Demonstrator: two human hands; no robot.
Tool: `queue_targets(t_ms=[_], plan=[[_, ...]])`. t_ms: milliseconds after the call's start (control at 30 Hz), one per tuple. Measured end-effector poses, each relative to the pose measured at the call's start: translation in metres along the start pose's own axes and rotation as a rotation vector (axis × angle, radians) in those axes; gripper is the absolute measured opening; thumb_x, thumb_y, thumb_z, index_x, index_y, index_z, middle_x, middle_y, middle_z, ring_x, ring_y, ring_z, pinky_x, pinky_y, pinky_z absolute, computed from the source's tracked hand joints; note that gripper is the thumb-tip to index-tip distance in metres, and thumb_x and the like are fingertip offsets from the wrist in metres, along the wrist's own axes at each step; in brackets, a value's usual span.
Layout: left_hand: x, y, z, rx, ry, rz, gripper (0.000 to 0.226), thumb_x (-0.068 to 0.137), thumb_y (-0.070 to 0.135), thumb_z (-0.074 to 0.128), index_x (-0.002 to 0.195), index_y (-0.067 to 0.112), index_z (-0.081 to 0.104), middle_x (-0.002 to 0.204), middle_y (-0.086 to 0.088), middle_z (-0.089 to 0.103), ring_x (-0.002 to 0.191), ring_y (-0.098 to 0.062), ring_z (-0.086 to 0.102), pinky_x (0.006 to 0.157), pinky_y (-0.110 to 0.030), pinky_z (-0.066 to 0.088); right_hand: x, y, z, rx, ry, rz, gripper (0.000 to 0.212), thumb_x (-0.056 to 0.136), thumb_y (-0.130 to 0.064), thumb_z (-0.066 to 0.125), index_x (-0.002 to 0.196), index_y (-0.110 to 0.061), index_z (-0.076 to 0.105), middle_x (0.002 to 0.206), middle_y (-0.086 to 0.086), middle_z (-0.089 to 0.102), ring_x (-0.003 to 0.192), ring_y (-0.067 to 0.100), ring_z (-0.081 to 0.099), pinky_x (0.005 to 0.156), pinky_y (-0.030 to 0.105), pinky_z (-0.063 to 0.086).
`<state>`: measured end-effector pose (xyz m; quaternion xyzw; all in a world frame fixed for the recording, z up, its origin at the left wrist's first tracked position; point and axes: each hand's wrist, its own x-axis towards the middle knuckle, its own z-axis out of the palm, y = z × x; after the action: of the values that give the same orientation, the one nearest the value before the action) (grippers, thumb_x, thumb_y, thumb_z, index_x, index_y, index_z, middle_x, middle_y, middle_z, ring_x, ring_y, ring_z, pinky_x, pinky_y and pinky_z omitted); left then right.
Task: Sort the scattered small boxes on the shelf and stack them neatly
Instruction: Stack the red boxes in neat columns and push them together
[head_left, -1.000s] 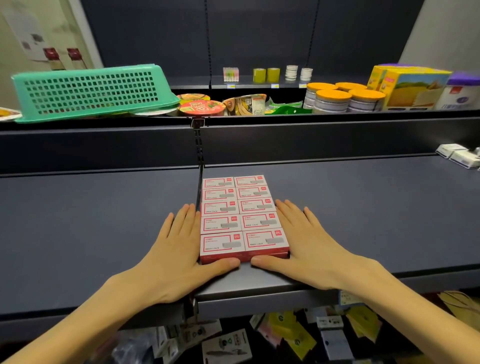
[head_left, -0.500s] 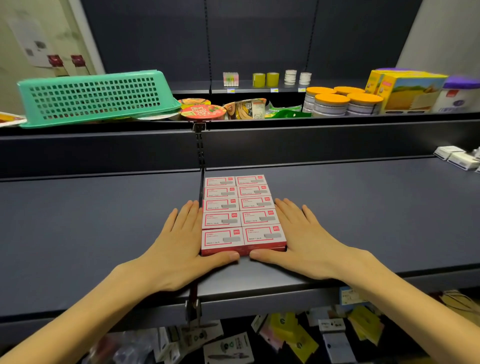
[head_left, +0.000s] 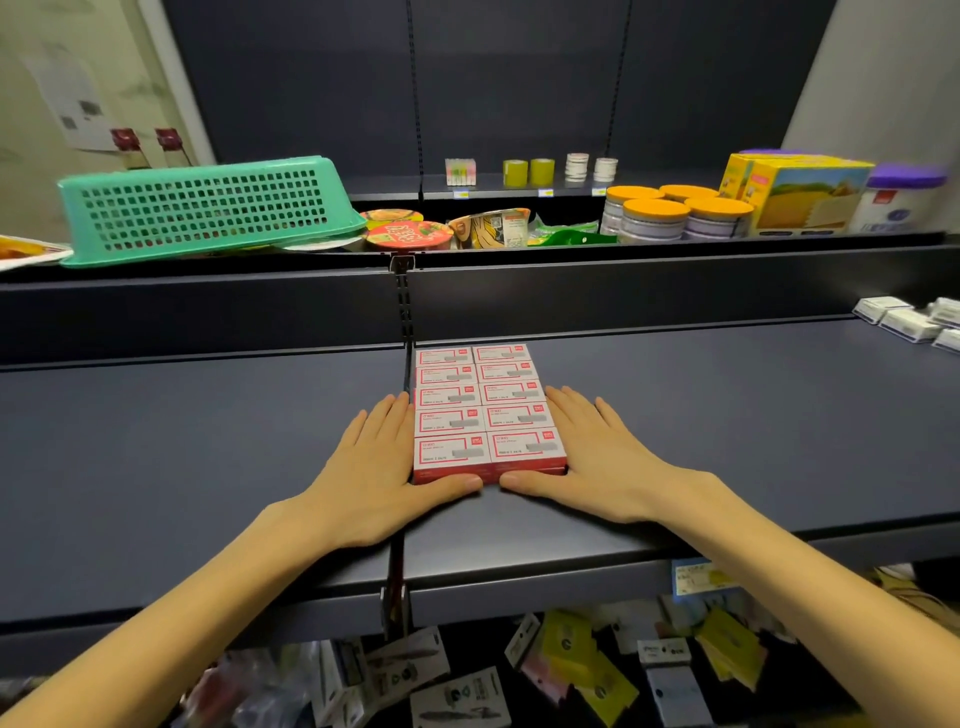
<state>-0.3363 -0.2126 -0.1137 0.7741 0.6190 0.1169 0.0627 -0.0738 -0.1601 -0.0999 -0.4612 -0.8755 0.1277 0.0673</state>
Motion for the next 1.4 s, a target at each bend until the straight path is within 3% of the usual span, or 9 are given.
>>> queue_targets(t_ms=[433, 733, 900, 1000, 1067, 1200, 1233, 1300, 1400], plan=[[0.009, -0.006, 0.01, 0.035, 0.083, -0.011, 0.107, 0.077, 0.097, 0.022, 0.158, 0.028, 0.017, 0.154, -0.001, 0.039, 0.139, -0.026, 0.038, 0.115, -0.05, 0.034, 0.003, 0.003, 0.007, -0.006, 0.113, -0.005, 0.095, 0.079, -0.091, 0.035, 0.155, -0.038, 0.015, 0.158, -0.007, 0.032, 0.143, 0.018, 0.031, 0.12, 0.053, 0.021], [0.0, 0.003, 0.003, 0.038, 0.08, -0.025, 0.108, 0.074, 0.098, 0.021, 0.155, 0.026, 0.026, 0.147, -0.001, 0.046, 0.131, -0.023, 0.044, 0.115, -0.052, 0.033, -0.008, -0.005, 0.007, -0.043, 0.07, 0.085, 0.101, 0.078, -0.091, 0.028, 0.158, -0.034, 0.008, 0.166, 0.0, 0.017, 0.153, 0.025, 0.013, 0.122, 0.056, 0.006], [0.003, 0.004, -0.003, 0.011, 0.024, -0.038, 0.107, 0.072, 0.098, 0.03, 0.154, 0.029, 0.027, 0.145, 0.002, 0.048, 0.13, -0.023, 0.047, 0.113, -0.054, 0.036, -0.011, -0.011, 0.004, -0.02, 0.075, 0.091, 0.105, 0.071, -0.097, 0.032, 0.154, -0.034, 0.023, 0.152, 0.0, 0.04, 0.141, 0.026, 0.036, 0.117, 0.06, 0.022], [0.002, 0.008, -0.015, -0.166, -0.004, -0.016, 0.085, 0.071, 0.09, 0.055, 0.137, 0.038, 0.052, 0.124, 0.015, 0.067, 0.106, -0.008, 0.065, 0.097, -0.043, 0.054, -0.008, -0.013, -0.006, 0.07, 0.058, 0.103, 0.104, 0.059, -0.1, 0.048, 0.143, -0.04, 0.036, 0.14, -0.009, 0.054, 0.127, 0.019, 0.052, 0.109, 0.055, 0.038], [-0.003, 0.012, -0.029, -0.374, -0.037, -0.012, 0.07, 0.071, 0.079, 0.069, 0.126, 0.038, 0.06, 0.12, 0.019, 0.069, 0.103, 0.001, 0.067, 0.1, -0.036, 0.054, -0.012, -0.007, -0.013, 0.229, 0.047, 0.08, 0.101, 0.062, -0.092, 0.059, 0.145, -0.037, 0.037, 0.145, -0.011, 0.052, 0.13, 0.018, 0.052, 0.111, 0.05, 0.039], [-0.005, 0.029, -0.045, -0.717, 0.01, -0.23, 0.044, 0.104, 0.054, 0.035, 0.127, 0.025, 0.058, 0.117, 0.021, 0.063, 0.097, 0.011, 0.064, 0.091, -0.001, 0.037, 0.0, 0.007, -0.023, 0.717, 0.159, 0.212, 0.102, 0.083, -0.082, 0.041, 0.16, -0.021, 0.014, 0.166, -0.004, 0.016, 0.152, 0.018, 0.018, 0.123, 0.041, 0.013], [0.003, 0.03, -0.045, -0.719, 0.054, -0.258, 0.045, 0.107, 0.05, 0.026, 0.117, 0.027, 0.064, 0.107, 0.019, 0.068, 0.092, 0.008, 0.067, 0.086, -0.002, 0.041, 0.007, 0.007, -0.027, 0.714, 0.19, 0.244, 0.092, 0.09, -0.077, 0.033, 0.16, -0.02, 0.013, 0.166, -0.004, 0.014, 0.153, 0.018, 0.015, 0.124, 0.041, 0.01], [0.025, 0.022, -0.039, -0.625, 0.101, -0.31, 0.069, 0.096, 0.075, 0.015, 0.104, 0.03, 0.068, 0.104, 0.01, 0.074, 0.096, -0.01, 0.071, 0.1, -0.029, 0.05, 0.025, 0.006, -0.031, 0.559, 0.194, 0.276, 0.069, 0.103, -0.057, 0.021, 0.16, -0.019, 0.014, 0.167, 0.002, 0.012, 0.154, 0.023, 0.013, 0.124, 0.047, 0.009], [0.075, -0.034, -0.002, -0.606, 0.045, -0.36, 0.108, 0.063, 0.103, 0.008, 0.133, 0.037, 0.057, 0.134, 0.007, 0.065, 0.124, -0.022, 0.061, 0.119, -0.054, 0.028, 0.043, 0.007, -0.031, 0.428, 0.126, 0.267, 0.057, 0.108, -0.045, 0.015, 0.16, -0.022, 0.012, 0.167, 0.005, 0.008, 0.154, 0.03, 0.008, 0.123, 0.052, 0.001]])
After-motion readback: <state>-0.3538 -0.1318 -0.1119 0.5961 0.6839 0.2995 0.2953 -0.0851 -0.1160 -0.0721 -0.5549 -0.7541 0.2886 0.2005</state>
